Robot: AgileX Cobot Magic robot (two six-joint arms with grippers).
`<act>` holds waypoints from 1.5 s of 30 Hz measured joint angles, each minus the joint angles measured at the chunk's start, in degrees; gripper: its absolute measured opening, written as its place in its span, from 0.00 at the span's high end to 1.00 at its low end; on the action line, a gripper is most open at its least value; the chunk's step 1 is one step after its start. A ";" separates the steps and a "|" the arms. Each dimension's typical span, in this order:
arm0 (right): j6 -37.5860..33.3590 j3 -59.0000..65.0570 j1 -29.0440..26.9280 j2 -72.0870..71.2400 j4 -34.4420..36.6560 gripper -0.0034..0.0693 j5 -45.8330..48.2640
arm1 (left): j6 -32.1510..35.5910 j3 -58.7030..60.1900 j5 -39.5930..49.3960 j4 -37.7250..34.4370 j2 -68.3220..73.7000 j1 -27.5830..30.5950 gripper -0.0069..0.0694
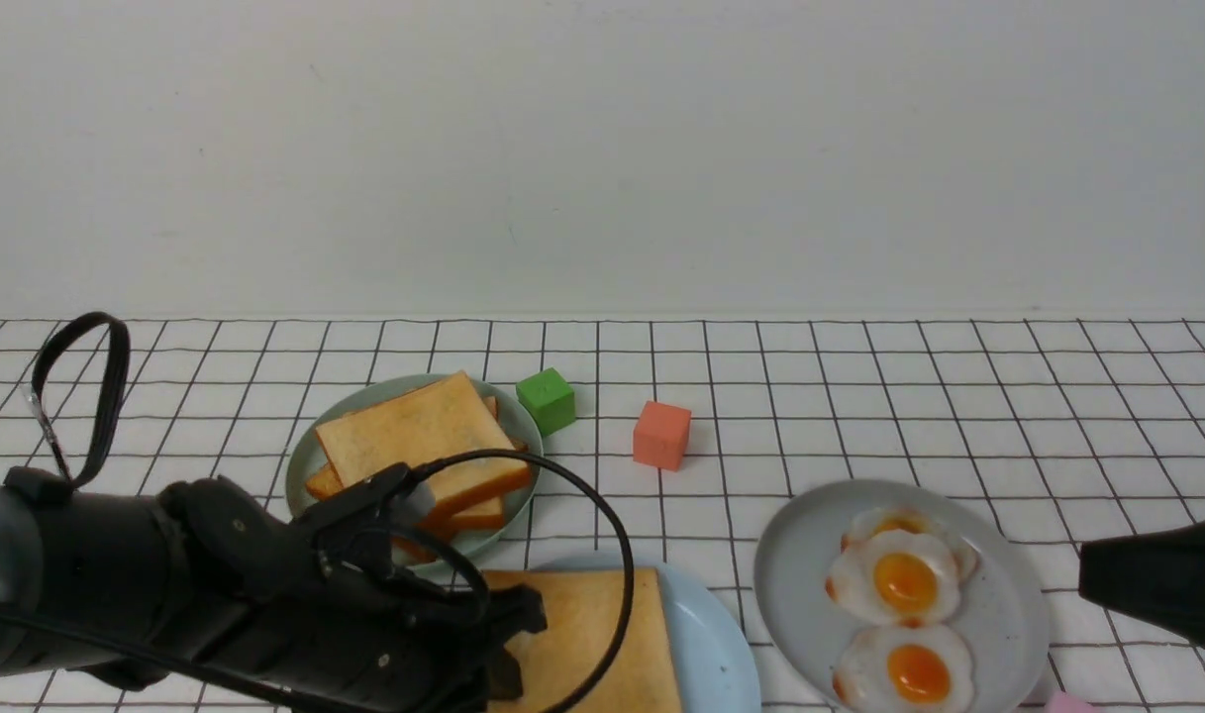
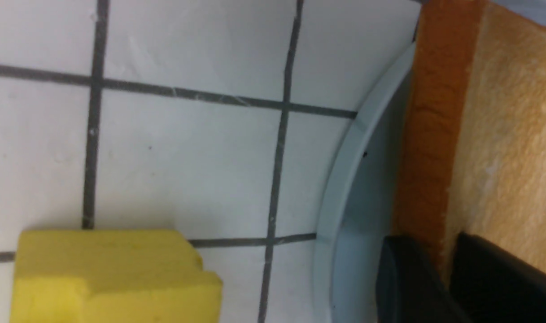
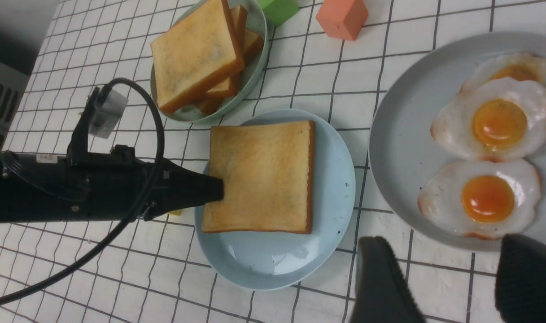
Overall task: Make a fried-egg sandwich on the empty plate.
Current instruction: Use the left arm to put a slice of bread into the empty plate in the middle, then use the right arm to grab a fried egg
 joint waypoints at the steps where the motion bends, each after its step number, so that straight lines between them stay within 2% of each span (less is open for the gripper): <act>1: 0.00 0.00 0.00 0.00 0.00 0.44 0.00 | 0.57 0.00 0.48 0.00 -0.24 0.00 0.58; 4: 0.14 -0.04 0.00 0.15 0.05 0.42 -0.24 | 2.56 0.00 2.91 0.97 -1.91 0.00 0.38; 5: 0.22 -0.04 0.00 0.15 0.05 0.42 -0.24 | 2.67 0.00 3.08 1.28 -2.10 0.00 0.37; 8: 1.70 -1.88 0.00 2.75 -0.22 0.34 -0.52 | 1.95 -0.58 5.56 4.69 -6.74 0.26 0.16; 9: 1.70 -1.88 0.00 2.75 -0.30 0.34 -0.52 | 1.74 -0.58 5.70 4.90 -7.04 0.34 0.16; 11: 1.85 -3.70 0.00 5.90 -0.91 0.26 -0.58 | -0.89 -1.54 8.59 8.32 -10.96 2.34 0.08; 14: 1.52 -4.59 0.00 9.19 -0.97 0.21 -0.72 | -2.72 -3.02 11.84 12.21 -13.95 5.31 0.07; 17: 0.13 -4.67 0.00 15.47 -1.09 0.17 -1.34 | -1.51 -6.58 18.96 17.19 -19.28 8.69 0.12; 19: 0.13 -4.67 0.00 20.44 -1.04 0.17 -2.79 | 3.05 -9.33 24.28 18.02 -22.42 8.72 0.26; 21: 0.13 -4.67 0.00 24.83 -0.73 0.16 -4.86 | 7.97 -10.97 28.61 16.75 -25.37 7.87 0.45; 23: 0.13 -4.96 0.00 29.63 -0.55 0.16 -7.62 | 10.66 -11.42 31.49 14.90 -27.08 6.40 0.70; 25: -1.49 -6.14 0.00 34.14 -0.60 0.16 -9.15 | 11.56 -11.42 32.67 14.63 -27.78 4.44 0.87; 26: -2.98 -7.25 0.00 36.28 -0.85 0.16 -9.30 | 11.71 -11.42 32.81 14.91 -27.89 3.12 0.92; 31: -7.27 -14.45 -0.13 44.25 -2.41 0.18 -6.77 | 9.72 -11.42 30.79 18.58 -27.89 -3.87 0.93; 33: -7.64 -18.58 -0.99 48.65 -2.97 0.19 -4.31 | 6.46 -11.42 28.26 22.04 -27.89 -8.63 0.93; 37: -8.38 -23.05 -3.53 53.74 -4.75 0.20 -1.63 | 1.47 -11.42 25.45 26.43 -27.89 -12.96 0.93; 40: -9.39 -24.35 -5.53 56.37 -5.44 0.20 -0.79 | -1.89 -11.42 24.87 28.55 -27.89 -13.81 0.93; 45: -11.36 -24.58 -5.83 58.73 -4.35 0.20 -1.07 | -2.86 -11.42 24.06 29.01 -27.89 -13.81 0.93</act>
